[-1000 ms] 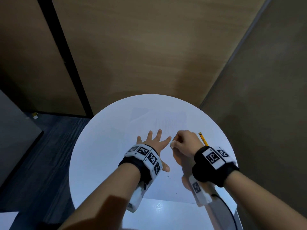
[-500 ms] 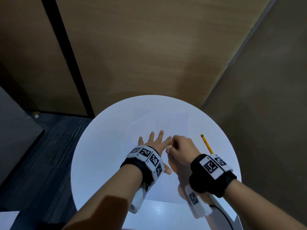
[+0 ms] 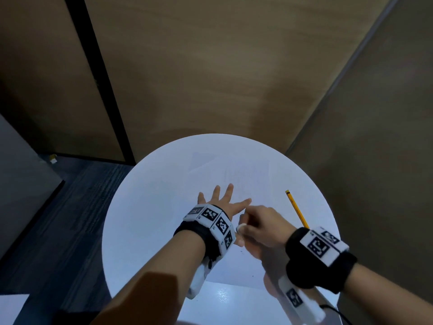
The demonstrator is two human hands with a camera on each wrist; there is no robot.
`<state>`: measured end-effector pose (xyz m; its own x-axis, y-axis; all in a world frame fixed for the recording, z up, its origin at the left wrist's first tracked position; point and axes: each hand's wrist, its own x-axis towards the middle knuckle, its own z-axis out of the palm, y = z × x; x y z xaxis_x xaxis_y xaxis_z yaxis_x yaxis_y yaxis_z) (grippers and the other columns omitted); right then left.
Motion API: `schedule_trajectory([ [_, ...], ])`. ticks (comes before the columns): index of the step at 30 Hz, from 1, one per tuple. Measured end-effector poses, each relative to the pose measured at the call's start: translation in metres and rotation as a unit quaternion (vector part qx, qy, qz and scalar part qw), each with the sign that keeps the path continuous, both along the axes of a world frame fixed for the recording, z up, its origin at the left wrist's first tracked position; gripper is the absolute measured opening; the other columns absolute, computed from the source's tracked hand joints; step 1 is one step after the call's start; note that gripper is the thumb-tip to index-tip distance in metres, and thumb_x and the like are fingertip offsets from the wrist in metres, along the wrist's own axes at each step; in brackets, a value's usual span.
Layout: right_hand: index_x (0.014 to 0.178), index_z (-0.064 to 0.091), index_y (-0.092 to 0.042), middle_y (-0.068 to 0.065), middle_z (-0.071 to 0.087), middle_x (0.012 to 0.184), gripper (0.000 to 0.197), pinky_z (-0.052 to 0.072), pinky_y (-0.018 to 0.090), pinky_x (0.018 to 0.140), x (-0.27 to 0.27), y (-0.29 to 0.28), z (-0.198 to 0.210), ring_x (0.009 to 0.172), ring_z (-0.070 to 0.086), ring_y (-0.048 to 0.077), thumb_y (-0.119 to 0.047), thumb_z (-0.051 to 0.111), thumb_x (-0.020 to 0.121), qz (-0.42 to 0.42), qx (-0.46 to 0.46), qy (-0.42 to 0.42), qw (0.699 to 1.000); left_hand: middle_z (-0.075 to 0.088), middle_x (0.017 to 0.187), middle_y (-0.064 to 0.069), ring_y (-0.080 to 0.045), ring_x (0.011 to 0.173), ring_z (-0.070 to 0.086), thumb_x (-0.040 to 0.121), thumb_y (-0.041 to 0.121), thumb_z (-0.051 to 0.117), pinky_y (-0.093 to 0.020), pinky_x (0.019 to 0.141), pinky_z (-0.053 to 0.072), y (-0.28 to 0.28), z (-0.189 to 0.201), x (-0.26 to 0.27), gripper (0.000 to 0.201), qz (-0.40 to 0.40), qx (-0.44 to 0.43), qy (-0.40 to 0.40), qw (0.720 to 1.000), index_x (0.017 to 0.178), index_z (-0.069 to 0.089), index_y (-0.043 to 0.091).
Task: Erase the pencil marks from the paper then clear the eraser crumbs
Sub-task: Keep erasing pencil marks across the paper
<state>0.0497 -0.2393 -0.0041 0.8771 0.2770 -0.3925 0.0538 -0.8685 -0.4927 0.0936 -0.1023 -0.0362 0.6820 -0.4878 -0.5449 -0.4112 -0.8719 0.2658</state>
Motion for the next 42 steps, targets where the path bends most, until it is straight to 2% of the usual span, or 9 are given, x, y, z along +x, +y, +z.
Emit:
schedule_trajectory([
  [6,0.081,0.053,-0.011,0.001,0.057,0.082,0.013,0.032,0.013,0.055,0.023,-0.012,-0.006,0.079,0.052,0.016,-0.021,0.061,0.087,-0.133,0.000,-0.070,0.989,-0.028,0.155,-0.005,-0.039,0.141,-0.021,0.070,0.055,0.074,-0.070,0.105,-0.003,-0.003,0.000,-0.002,0.112,0.006,0.004,0.001,1.000,0.141,-0.012,0.055],
  [13,0.075,0.045,-0.024,-0.010,0.054,0.078,0.019,0.032,0.008,0.055,-0.018,-0.004,0.000,0.071,0.048,0.004,-0.024,0.056,0.091,-0.008,-0.025,-0.026,0.999,-0.030,0.154,-0.004,-0.036,0.141,-0.023,0.068,0.054,0.077,-0.068,0.106,-0.003,-0.003,0.004,-0.002,0.119,0.007,0.013,0.006,1.000,0.145,-0.014,0.047],
  [20,0.082,0.050,-0.012,0.010,0.063,0.099,0.014,0.032,0.024,0.067,0.031,-0.019,0.001,0.079,0.047,0.017,-0.022,0.058,0.090,-0.150,-0.044,-0.089,0.984,-0.031,0.153,-0.003,-0.036,0.141,-0.024,0.067,0.057,0.076,-0.069,0.105,-0.005,-0.003,-0.001,-0.003,0.121,0.009,0.014,0.003,1.000,0.143,-0.018,0.048],
  [23,0.083,0.049,-0.015,0.004,0.061,0.091,0.012,0.033,0.021,0.060,0.008,-0.011,0.002,0.079,0.049,0.014,-0.021,0.054,0.092,-0.091,-0.031,-0.063,0.993,-0.031,0.153,-0.003,-0.036,0.141,-0.023,0.068,0.055,0.076,-0.068,0.106,-0.004,-0.003,0.001,-0.003,0.121,0.009,0.012,0.004,1.000,0.144,-0.017,0.046],
  [26,0.078,0.045,-0.021,-0.008,0.051,0.080,0.016,0.029,0.009,0.054,-0.008,-0.009,0.003,0.077,0.047,0.011,-0.023,0.053,0.092,-0.014,-0.044,-0.034,0.998,-0.031,0.153,-0.003,-0.036,0.141,-0.023,0.068,0.054,0.077,-0.068,0.106,-0.004,-0.003,0.000,-0.002,0.121,0.010,0.012,0.005,1.000,0.144,-0.017,0.046],
  [30,0.073,0.047,-0.020,-0.002,0.058,0.084,0.020,0.030,0.011,0.054,0.017,-0.017,0.001,0.079,0.050,0.014,-0.021,0.057,0.090,-0.085,-0.035,-0.062,0.994,-0.031,0.153,-0.003,-0.037,0.141,-0.023,0.066,0.057,0.076,-0.068,0.106,-0.004,-0.003,-0.003,-0.001,0.122,0.007,0.015,0.001,1.000,0.143,-0.018,0.048],
  [33,0.081,0.052,-0.014,0.007,0.065,0.094,0.011,0.032,0.017,0.054,0.017,-0.013,-0.006,0.079,0.053,0.016,-0.018,0.055,0.090,-0.128,-0.017,-0.104,0.986,-0.031,0.153,-0.004,-0.037,0.141,-0.022,0.067,0.056,0.076,-0.068,0.106,-0.004,-0.004,-0.001,-0.002,0.121,0.008,0.016,0.001,1.000,0.143,-0.019,0.048],
  [38,0.069,0.040,-0.027,-0.014,0.053,0.074,0.028,0.035,0.009,0.054,-0.009,-0.010,-0.003,0.065,0.045,-0.001,-0.020,0.052,0.093,-0.026,-0.028,-0.051,0.998,-0.031,0.153,-0.003,-0.036,0.141,-0.023,0.068,0.055,0.076,-0.068,0.106,-0.004,-0.003,-0.002,-0.002,0.121,0.010,0.012,-0.001,1.000,0.144,-0.018,0.046],
  [42,0.078,0.051,-0.018,0.003,0.066,0.095,0.013,0.033,0.015,0.055,0.020,-0.022,-0.001,0.078,0.051,0.012,-0.019,0.056,0.090,-0.104,-0.032,-0.077,0.991,-0.031,0.153,-0.003,-0.037,0.141,-0.022,0.067,0.058,0.075,-0.069,0.106,-0.004,-0.003,-0.004,-0.001,0.121,0.004,0.013,-0.004,1.000,0.143,-0.019,0.048],
])
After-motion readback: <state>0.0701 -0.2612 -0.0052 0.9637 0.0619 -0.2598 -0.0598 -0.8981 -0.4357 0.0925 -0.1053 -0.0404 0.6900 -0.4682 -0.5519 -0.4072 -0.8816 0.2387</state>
